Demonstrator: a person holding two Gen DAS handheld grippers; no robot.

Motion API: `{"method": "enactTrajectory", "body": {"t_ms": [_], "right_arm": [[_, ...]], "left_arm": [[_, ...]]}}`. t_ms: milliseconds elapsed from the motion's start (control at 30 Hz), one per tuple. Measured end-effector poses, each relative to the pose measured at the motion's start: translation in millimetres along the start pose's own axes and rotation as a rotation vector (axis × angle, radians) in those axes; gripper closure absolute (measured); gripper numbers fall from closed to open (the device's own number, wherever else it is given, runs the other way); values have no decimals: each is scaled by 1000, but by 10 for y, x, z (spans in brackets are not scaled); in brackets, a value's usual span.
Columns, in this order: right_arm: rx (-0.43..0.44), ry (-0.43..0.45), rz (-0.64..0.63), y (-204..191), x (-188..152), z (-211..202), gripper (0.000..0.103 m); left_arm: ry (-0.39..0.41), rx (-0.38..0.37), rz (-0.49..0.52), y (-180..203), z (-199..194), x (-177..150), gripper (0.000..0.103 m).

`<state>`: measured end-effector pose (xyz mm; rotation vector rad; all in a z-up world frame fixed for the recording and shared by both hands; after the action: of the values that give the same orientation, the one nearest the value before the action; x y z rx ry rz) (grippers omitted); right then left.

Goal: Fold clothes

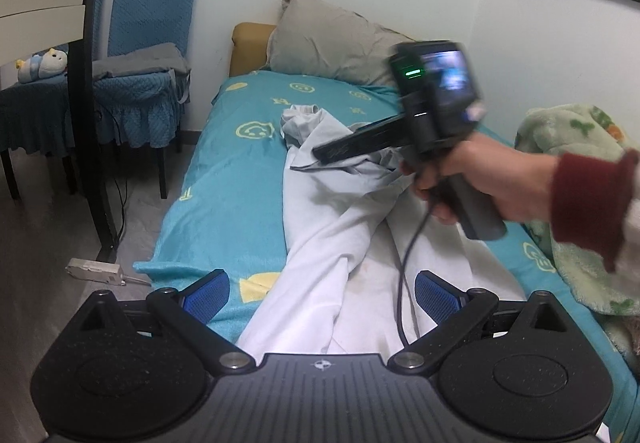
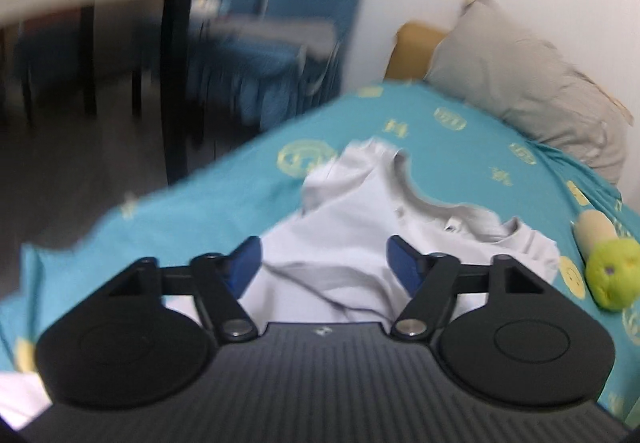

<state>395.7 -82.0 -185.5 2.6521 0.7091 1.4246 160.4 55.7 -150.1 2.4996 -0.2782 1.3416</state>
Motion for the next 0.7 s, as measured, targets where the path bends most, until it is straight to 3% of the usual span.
{"method": "enactTrajectory", "body": {"t_ms": [67, 100, 133, 267, 400, 533, 700], "right_arm": [[-4, -64, -54, -37, -74, 169, 50], [-25, -78, -56, -14, -97, 205, 81], [-43, -67, -20, 36, -100, 188, 93], [-48, 125, 170, 317, 38, -162, 95], [-168, 227, 406, 837, 33, -377, 96], [-318, 169, 679, 1429, -318, -284, 96], [-339, 49, 857, 1700, -807, 25, 96]], "left_arm": [[-8, 1, -3, -10, 17, -16, 3], [-11, 2, -7, -17, 26, -21, 3], [-15, 2, -11, -23, 34, -26, 3], [-16, 5, -22, -28, 15, -39, 3], [3, 0, -8, 6, -41, -41, 3], [24, 10, 32, 66, -63, -41, 3], [2, 6, 32, 88, 22, -58, 3]]}}
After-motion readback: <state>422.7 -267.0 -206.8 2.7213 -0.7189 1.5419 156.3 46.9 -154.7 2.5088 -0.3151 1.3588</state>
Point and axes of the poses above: each gripper's, at about its wrist camera, not at the fingertips, and z roughly the way its jaws point, y to its right, x to its top, the point moved 5 cm from there along z, roughly the way its jaws point, and after that the axes turned 3 degrees about y, right-handed, at the moved point
